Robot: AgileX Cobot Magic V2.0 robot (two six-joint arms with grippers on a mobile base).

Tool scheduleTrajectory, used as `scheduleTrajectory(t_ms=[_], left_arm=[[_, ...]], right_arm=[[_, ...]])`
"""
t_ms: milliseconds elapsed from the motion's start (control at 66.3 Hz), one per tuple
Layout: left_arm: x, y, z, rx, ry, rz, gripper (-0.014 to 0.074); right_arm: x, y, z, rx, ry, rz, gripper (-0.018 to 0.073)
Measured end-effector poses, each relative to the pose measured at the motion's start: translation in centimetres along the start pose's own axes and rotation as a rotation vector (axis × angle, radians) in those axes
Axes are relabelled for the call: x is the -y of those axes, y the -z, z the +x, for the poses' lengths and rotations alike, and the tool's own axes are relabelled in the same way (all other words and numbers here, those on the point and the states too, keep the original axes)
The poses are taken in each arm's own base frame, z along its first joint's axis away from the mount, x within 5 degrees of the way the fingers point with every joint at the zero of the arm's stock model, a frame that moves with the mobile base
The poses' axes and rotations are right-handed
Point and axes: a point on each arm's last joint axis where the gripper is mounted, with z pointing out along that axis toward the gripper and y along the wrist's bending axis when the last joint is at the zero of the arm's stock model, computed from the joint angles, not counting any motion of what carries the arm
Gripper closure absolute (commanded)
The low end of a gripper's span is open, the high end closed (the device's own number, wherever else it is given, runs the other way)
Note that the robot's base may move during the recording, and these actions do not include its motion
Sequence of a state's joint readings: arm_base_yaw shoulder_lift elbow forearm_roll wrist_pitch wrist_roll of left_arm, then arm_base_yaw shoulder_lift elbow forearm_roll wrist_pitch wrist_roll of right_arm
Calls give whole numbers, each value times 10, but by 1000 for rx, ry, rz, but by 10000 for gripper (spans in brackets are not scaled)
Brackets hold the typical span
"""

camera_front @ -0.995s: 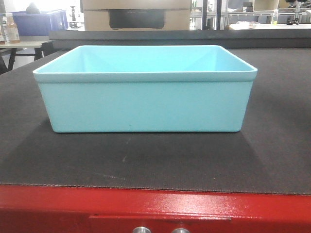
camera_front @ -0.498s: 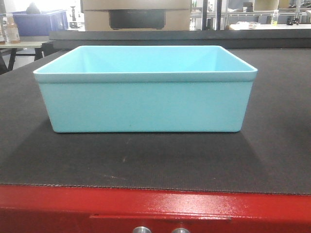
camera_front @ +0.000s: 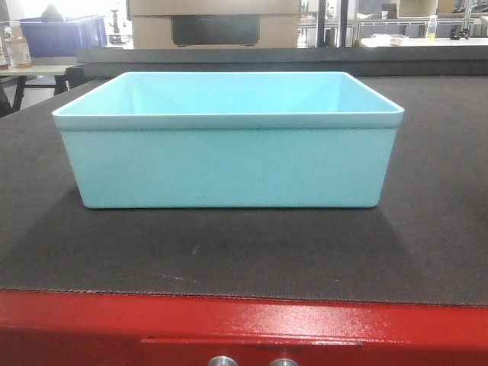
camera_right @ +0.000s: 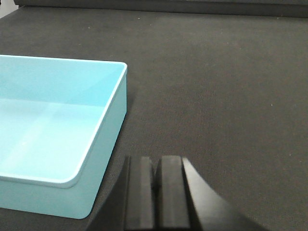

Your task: Fetch blue bin and place on conveyor start

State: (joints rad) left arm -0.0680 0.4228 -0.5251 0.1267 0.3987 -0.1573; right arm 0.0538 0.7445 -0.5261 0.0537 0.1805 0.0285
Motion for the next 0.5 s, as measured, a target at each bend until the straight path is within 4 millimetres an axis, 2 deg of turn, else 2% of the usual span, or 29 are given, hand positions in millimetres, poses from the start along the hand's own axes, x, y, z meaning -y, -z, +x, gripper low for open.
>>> scheduleTrajectory(t_ms=[377,498], left_arm=[[0,0,2,0,0,0,707],[-1,8,5,30,15,-5,707]], right_arm=[[0,0,0,5,0,0,721],[0,0,0,5,0,0,721]])
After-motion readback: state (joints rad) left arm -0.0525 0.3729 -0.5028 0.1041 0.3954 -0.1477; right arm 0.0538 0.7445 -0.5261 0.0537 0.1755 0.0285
